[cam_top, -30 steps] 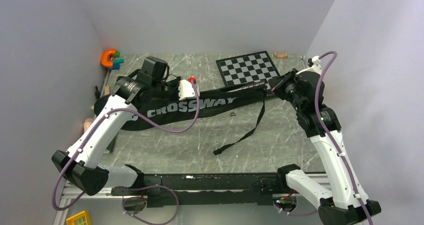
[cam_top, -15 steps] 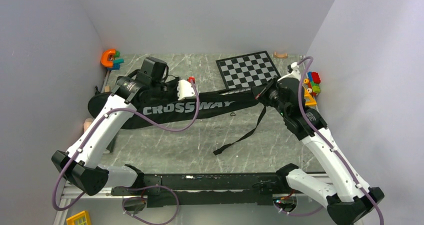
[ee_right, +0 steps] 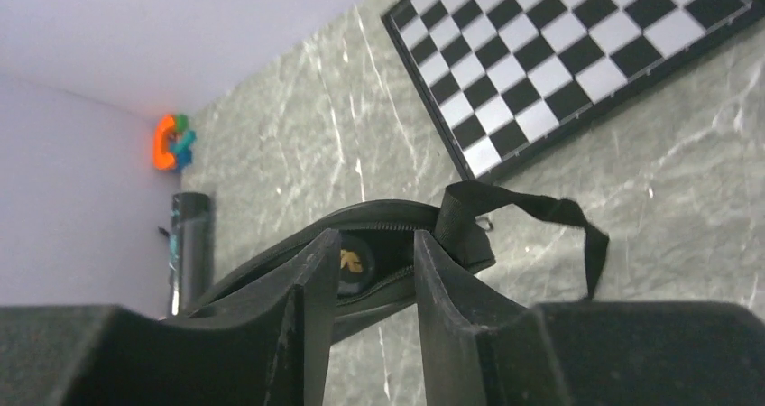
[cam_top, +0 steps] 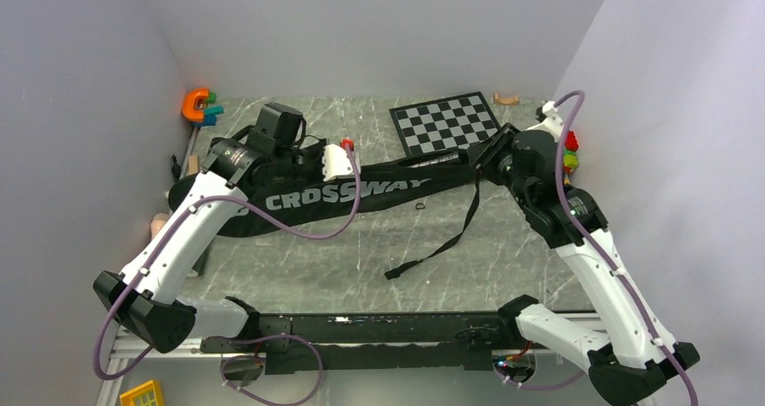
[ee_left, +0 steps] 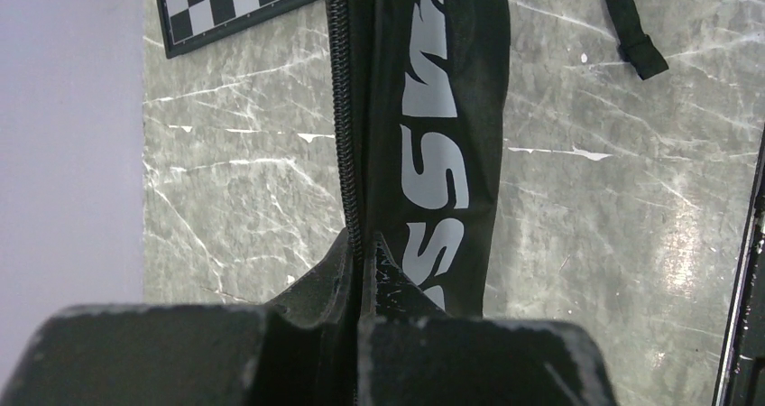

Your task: Pack up the badminton gear

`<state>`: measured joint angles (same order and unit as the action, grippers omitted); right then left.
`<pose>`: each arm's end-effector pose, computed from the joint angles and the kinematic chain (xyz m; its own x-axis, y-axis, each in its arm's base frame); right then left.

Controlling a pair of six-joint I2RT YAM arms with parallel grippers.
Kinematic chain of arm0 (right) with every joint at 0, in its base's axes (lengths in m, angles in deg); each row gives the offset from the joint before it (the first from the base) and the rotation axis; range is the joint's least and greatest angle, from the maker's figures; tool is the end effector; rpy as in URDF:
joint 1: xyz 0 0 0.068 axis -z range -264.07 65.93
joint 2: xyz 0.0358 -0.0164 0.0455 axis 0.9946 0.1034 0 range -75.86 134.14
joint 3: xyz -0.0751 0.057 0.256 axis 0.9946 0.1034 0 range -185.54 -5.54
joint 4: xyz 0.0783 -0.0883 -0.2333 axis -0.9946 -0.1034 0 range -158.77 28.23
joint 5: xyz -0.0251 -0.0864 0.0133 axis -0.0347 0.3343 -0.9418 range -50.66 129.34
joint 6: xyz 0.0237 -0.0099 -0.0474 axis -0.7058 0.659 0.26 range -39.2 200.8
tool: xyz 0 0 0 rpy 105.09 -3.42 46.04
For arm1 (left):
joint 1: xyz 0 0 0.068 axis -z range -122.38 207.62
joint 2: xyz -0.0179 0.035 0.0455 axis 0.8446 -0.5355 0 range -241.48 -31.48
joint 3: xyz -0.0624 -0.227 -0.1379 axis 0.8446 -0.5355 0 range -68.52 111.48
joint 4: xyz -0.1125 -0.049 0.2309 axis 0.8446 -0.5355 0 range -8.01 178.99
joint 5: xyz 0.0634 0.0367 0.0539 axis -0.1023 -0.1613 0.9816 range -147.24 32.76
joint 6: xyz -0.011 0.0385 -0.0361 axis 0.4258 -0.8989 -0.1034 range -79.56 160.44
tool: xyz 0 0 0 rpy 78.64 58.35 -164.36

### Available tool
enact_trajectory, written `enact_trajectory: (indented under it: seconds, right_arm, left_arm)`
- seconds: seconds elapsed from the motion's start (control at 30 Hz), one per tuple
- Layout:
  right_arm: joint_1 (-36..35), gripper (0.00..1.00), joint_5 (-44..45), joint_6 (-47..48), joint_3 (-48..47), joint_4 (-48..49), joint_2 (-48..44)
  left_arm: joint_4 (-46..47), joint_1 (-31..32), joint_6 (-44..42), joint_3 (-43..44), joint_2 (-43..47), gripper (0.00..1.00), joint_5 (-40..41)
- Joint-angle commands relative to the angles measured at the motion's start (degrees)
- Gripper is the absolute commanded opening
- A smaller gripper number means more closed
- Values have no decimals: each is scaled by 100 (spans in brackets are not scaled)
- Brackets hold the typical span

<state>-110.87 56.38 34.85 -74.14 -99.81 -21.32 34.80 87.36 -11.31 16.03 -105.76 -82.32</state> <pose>0.1732 0.0758 0.4023 -0.3904 0.5726 -0.7209 0.1271 0.8091 0.5738 0.2142 -0.1398 0.3966 0.1881 0.7117 -0.6769 0.9153 0.1230 0.3836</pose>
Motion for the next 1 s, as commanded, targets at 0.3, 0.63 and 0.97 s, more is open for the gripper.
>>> enact_trajectory:
  seconds: [0.3,0.63,0.97]
  right_arm:
    - [-256,15,-527,253,-690,579,379]
    - [-321,4,-352,282,-329,782,526]
    - [-325,6,-352,359,-713,548,355]
  left_arm:
    - [470,19,-15,175,181,0,-245]
    - [415,32,-22,209,153,0,-329]
    - [415,41,-7,176,160,0,-323]
